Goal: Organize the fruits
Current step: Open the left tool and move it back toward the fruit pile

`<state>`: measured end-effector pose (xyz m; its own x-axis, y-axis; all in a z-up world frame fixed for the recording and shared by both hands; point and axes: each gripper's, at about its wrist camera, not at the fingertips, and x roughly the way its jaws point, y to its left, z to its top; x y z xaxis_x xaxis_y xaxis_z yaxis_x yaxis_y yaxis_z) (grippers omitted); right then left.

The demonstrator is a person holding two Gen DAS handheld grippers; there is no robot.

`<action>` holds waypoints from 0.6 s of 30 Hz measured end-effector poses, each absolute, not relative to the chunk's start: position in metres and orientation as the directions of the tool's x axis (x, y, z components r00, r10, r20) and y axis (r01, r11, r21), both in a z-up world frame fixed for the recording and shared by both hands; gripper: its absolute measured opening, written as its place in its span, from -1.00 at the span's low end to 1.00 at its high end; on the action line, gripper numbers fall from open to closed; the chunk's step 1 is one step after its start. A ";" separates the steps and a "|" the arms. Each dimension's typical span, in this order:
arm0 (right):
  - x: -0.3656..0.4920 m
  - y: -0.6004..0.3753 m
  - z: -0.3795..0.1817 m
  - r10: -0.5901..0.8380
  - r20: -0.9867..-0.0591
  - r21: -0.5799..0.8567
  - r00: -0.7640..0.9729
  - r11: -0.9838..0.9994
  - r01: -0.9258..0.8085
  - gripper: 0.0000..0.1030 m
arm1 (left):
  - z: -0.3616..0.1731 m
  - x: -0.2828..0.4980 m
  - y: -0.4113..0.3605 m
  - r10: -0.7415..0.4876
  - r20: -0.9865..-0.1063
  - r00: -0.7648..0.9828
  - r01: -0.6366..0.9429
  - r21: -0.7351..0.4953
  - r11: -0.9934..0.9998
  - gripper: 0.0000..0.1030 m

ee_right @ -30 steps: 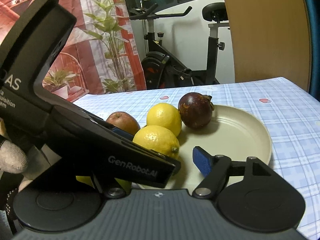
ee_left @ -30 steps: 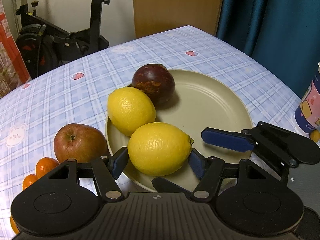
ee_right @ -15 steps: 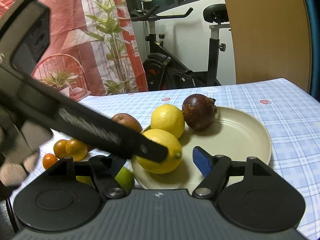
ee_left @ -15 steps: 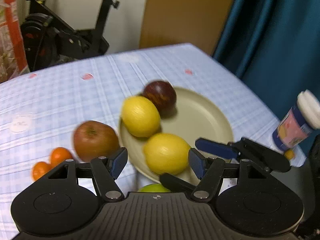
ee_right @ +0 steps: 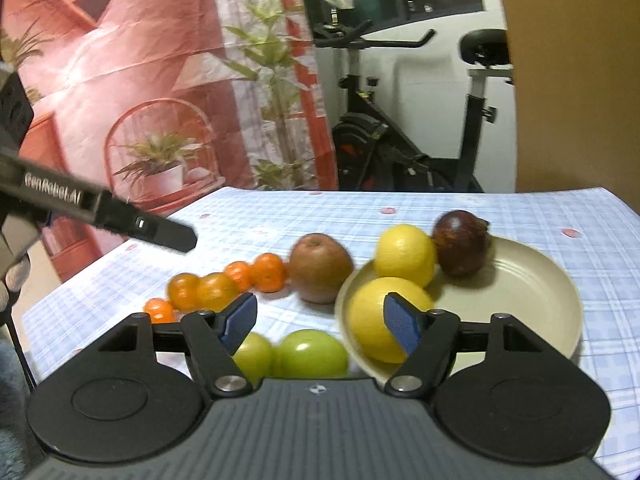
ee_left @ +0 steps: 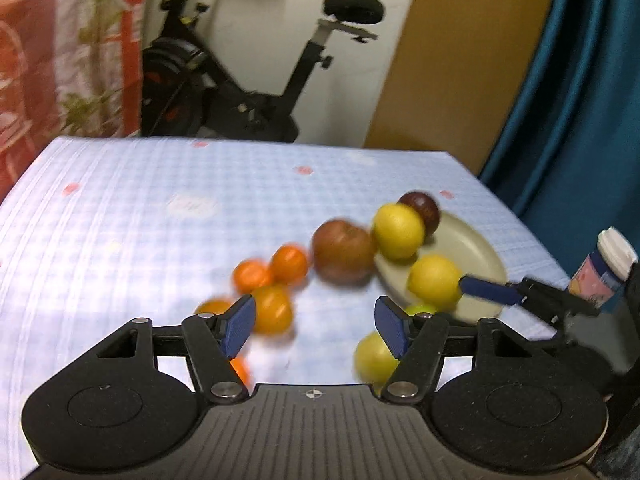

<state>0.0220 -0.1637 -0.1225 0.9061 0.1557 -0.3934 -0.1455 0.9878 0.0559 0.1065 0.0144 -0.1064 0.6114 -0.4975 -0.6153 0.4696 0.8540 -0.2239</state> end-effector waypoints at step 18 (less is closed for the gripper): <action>0.021 -0.114 -0.145 0.269 -0.582 0.065 0.768 0.956 -0.286 -0.12 | -0.148 0.061 0.038 -0.504 -0.667 0.549 0.498 -0.224 0.838 0.04</action>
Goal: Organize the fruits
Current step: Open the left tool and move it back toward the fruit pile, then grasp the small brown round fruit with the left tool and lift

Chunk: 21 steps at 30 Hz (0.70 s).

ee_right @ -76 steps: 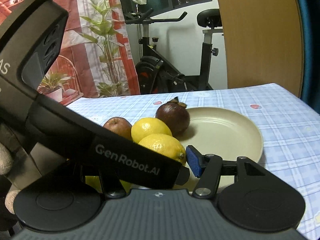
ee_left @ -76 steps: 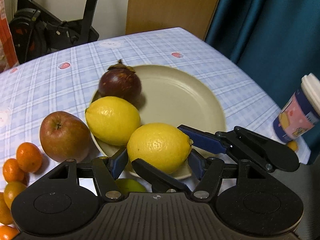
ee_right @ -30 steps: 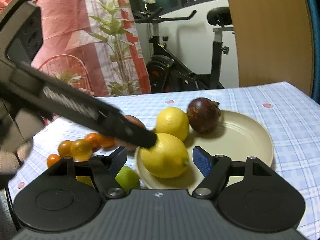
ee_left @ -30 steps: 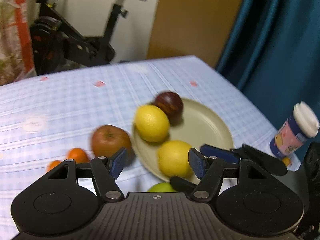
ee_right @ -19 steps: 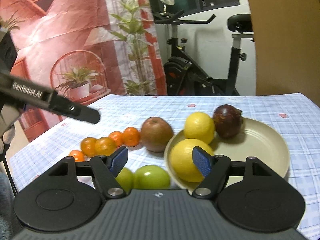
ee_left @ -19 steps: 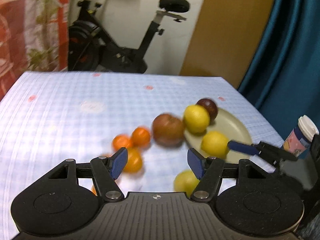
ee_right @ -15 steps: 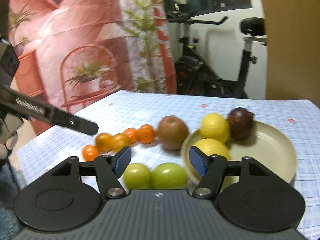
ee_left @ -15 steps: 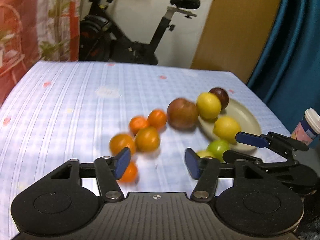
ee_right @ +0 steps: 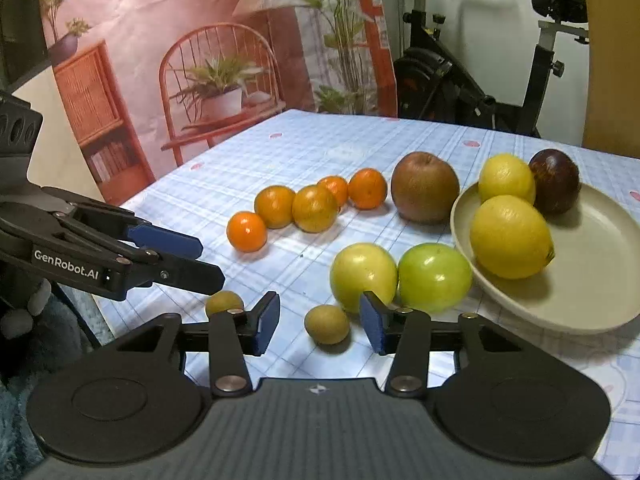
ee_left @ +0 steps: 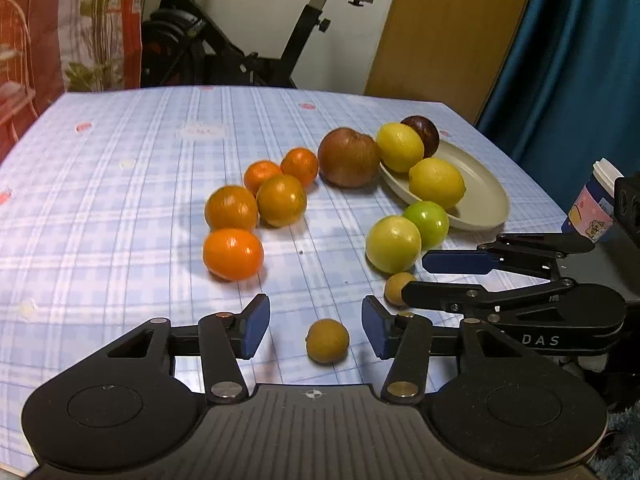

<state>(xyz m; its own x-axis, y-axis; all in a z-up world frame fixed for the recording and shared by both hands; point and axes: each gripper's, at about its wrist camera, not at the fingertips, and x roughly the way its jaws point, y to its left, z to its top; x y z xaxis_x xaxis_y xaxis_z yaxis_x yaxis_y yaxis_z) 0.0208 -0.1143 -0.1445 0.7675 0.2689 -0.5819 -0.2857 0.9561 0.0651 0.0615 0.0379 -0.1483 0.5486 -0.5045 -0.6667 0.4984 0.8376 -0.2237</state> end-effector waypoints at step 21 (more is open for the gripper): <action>0.026 -0.111 -0.164 0.276 -0.599 0.055 0.752 0.951 -0.305 -0.27 | -0.167 0.065 0.023 -0.494 -0.738 0.459 0.511 -0.236 0.827 -0.26</action>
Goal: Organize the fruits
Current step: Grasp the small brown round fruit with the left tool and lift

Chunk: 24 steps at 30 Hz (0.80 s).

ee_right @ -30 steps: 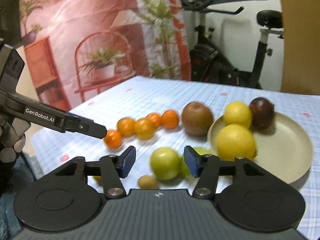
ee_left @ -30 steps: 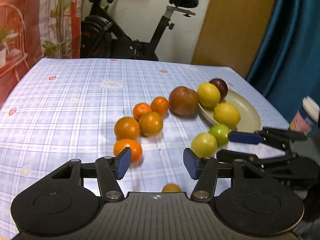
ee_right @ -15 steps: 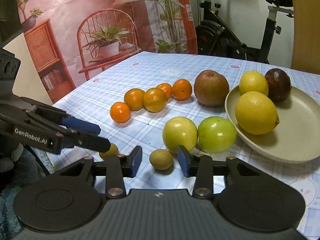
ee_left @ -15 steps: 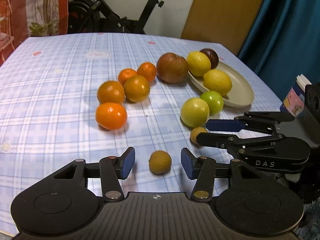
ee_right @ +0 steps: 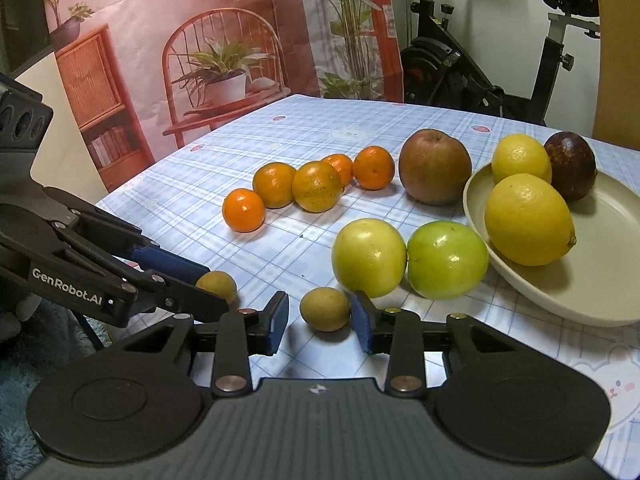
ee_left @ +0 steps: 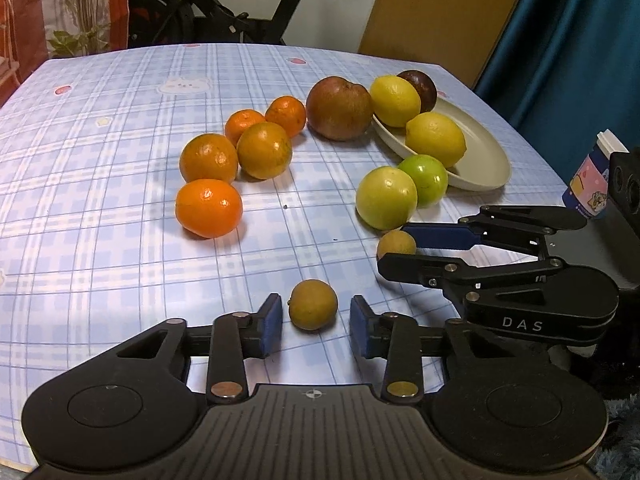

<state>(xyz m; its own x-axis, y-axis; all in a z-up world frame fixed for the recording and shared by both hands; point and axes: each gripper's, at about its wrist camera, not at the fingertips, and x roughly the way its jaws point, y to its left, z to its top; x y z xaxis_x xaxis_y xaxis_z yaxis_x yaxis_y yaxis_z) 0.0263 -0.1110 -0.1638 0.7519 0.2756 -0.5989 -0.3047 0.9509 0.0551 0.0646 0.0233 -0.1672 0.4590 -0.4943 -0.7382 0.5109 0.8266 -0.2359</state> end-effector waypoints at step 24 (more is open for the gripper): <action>0.013 -0.113 -0.150 0.308 -0.528 0.041 0.792 0.940 -0.338 -0.40 | -0.156 0.066 0.028 -0.499 -0.697 0.516 0.495 -0.233 0.837 -0.44</action>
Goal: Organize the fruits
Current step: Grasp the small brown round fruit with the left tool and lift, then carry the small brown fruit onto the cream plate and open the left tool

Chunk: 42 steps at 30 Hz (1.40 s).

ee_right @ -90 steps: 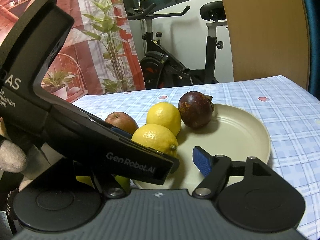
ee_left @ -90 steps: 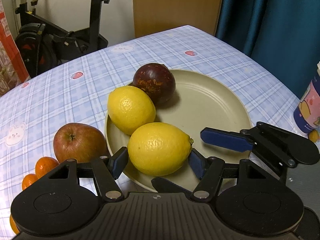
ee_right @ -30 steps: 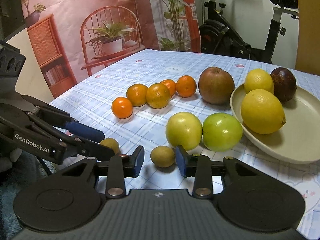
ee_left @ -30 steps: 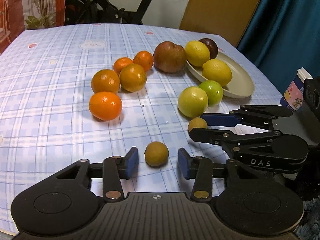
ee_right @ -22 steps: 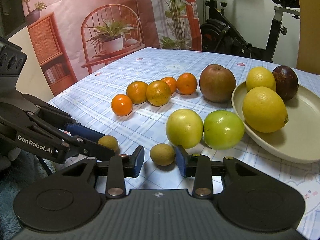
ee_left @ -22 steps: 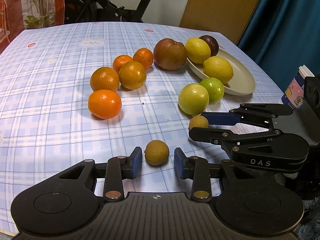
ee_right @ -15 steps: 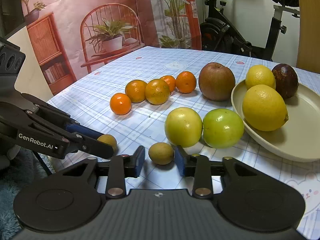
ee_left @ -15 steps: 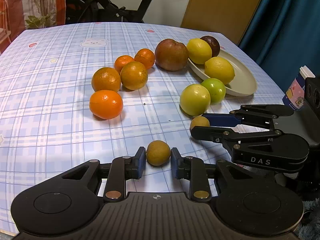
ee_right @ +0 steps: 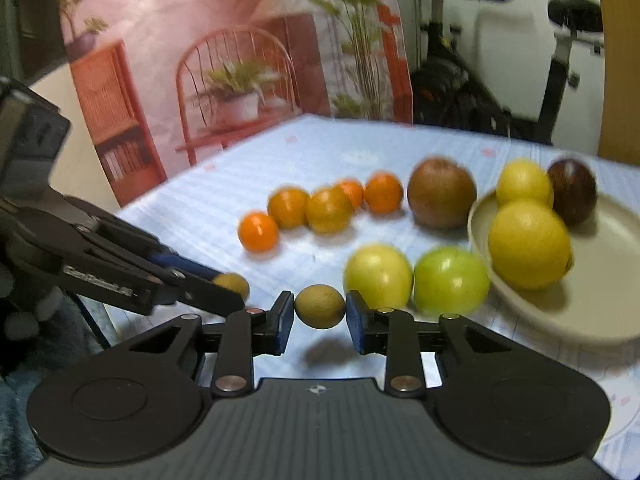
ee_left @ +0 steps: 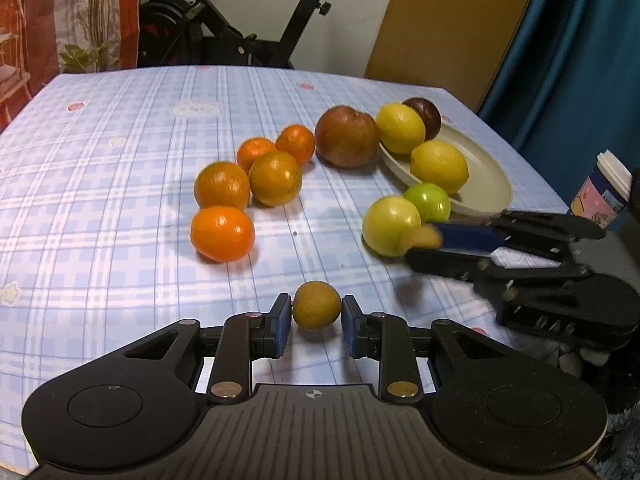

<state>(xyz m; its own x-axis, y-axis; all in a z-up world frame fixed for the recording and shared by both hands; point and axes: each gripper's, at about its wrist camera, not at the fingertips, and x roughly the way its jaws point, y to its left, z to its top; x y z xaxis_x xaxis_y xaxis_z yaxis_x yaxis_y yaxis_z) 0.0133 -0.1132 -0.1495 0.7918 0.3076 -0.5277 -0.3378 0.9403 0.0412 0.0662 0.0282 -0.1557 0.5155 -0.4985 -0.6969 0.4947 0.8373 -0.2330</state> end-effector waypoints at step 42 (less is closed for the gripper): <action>0.014 -0.215 -0.144 0.029 -0.473 0.186 0.881 0.980 0.067 -0.40 | -0.121 0.185 -0.136 -0.521 -0.698 0.492 0.561 -0.203 0.802 -0.44</action>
